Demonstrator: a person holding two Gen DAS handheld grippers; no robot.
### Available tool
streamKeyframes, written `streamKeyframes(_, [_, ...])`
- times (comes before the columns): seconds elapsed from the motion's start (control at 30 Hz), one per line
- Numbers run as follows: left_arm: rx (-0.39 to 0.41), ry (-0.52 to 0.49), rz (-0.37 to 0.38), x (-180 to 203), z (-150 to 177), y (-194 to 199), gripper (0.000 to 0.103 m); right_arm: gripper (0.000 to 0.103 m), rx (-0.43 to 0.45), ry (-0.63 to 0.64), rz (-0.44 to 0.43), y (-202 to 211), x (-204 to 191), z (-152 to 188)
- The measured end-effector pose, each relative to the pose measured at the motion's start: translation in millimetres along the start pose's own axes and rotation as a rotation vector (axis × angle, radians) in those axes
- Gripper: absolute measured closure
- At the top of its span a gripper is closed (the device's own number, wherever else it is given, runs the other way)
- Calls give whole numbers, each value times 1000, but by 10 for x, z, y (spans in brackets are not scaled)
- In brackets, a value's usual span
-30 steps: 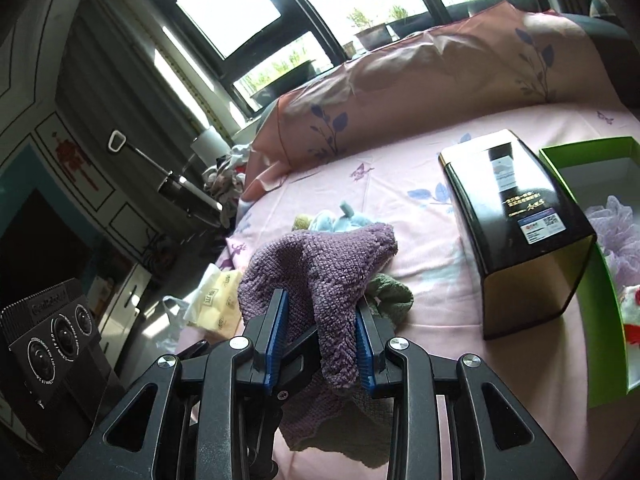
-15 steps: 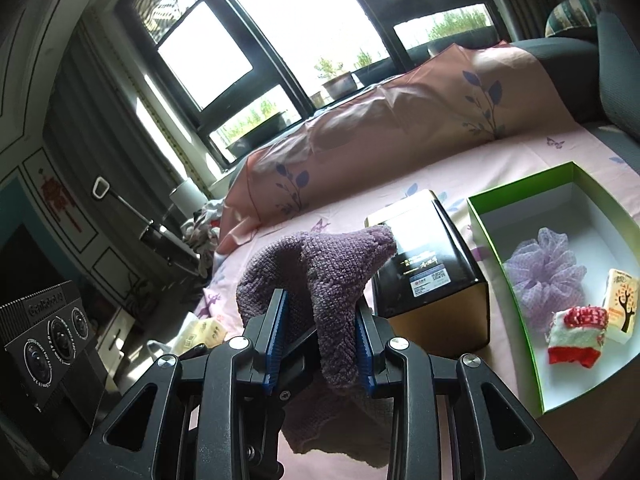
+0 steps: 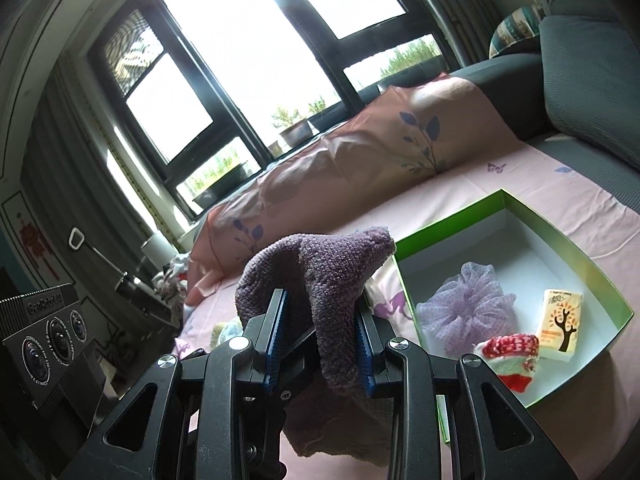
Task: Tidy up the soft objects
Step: 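Carry the purple cloth with the right gripper over the green-rimmed box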
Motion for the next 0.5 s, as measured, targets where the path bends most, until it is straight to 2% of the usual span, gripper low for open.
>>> streamKeyframes(0.5, [-71, -69, 90, 526, 99, -640, 80, 70, 83, -111, 143, 114, 771, -174])
Point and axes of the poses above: each gripper's, at about its wrist camera, not at the fingertips, and y roughly against the way its jaws point, x to its right, z to its underside, the point moved 5 cm from there along -y, roughly the way its jaws point, and after that the axes turned 13 degrees about x, right-handed, at the moved point
